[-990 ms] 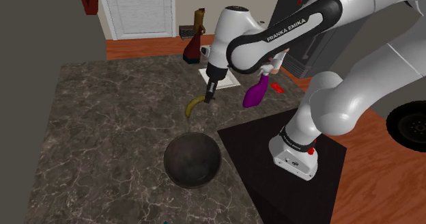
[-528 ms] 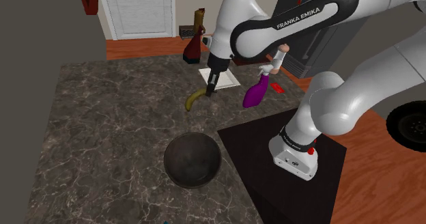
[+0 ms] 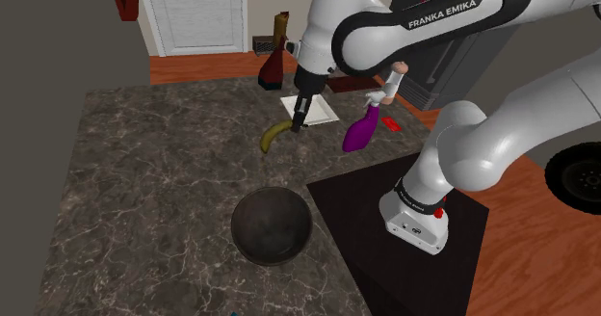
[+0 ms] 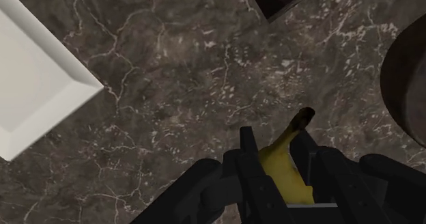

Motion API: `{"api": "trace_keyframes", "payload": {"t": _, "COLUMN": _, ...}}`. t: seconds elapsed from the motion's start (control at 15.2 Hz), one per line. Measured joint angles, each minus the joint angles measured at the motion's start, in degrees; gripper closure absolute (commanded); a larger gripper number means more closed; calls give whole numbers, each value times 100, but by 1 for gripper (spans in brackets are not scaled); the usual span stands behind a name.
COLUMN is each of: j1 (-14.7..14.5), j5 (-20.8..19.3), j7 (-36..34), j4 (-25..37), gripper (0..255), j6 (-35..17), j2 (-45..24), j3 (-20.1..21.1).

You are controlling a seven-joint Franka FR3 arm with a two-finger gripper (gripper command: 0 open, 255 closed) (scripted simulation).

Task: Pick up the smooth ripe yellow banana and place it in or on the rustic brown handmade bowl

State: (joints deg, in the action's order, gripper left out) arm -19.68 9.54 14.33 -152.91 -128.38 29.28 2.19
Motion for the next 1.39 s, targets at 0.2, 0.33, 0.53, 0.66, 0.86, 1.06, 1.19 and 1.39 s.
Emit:
{"api": "trace_keyframes", "payload": {"t": 0.2, "j1": -206, "j5": 152, "j7": -388, "j4": -136, "gripper": 255, "j6": 31, "j2": 214, "j3": 306}}
{"api": "trace_keyframes", "payload": {"t": 0.33, "j1": -367, "j5": 280, "j7": -659, "j4": -259, "gripper": 255, "j6": -13, "j2": 329, "j3": 531}}
{"api": "trace_keyframes", "payload": {"t": 0.53, "j1": -636, "j5": 484, "j7": -1158, "j4": -270, "gripper": 255, "j6": 35, "j2": 455, "j3": 929}}
{"api": "trace_keyframes", "payload": {"t": 0.66, "j1": -801, "j5": 621, "j7": -1450, "j4": -315, "gripper": 255, "j6": -51, "j2": 454, "j3": 1178}}
{"api": "trace_keyframes", "payload": {"t": 0.86, "j1": -1000, "j5": 768, "j7": -1887, "j4": -195, "gripper": 255, "j6": -63, "j2": 388, "j3": 1533}}
{"api": "trace_keyframes", "payload": {"t": 1.06, "j1": -1236, "j5": 953, "j7": -2372, "j4": -170, "gripper": 255, "j6": -188, "j2": 314, "j3": 1954}}
{"api": "trace_keyframes", "payload": {"t": 1.19, "j1": -1255, "j5": 987, "j7": -2431, "j4": -199, "gripper": 255, "j6": -335, "j2": 204, "j3": 2035}}
{"api": "trace_keyframes", "payload": {"t": 1.39, "j1": -1263, "j5": 1028, "j7": -2438, "j4": -304, "gripper": 255, "j6": -621, "j2": 24, "j3": 2110}}
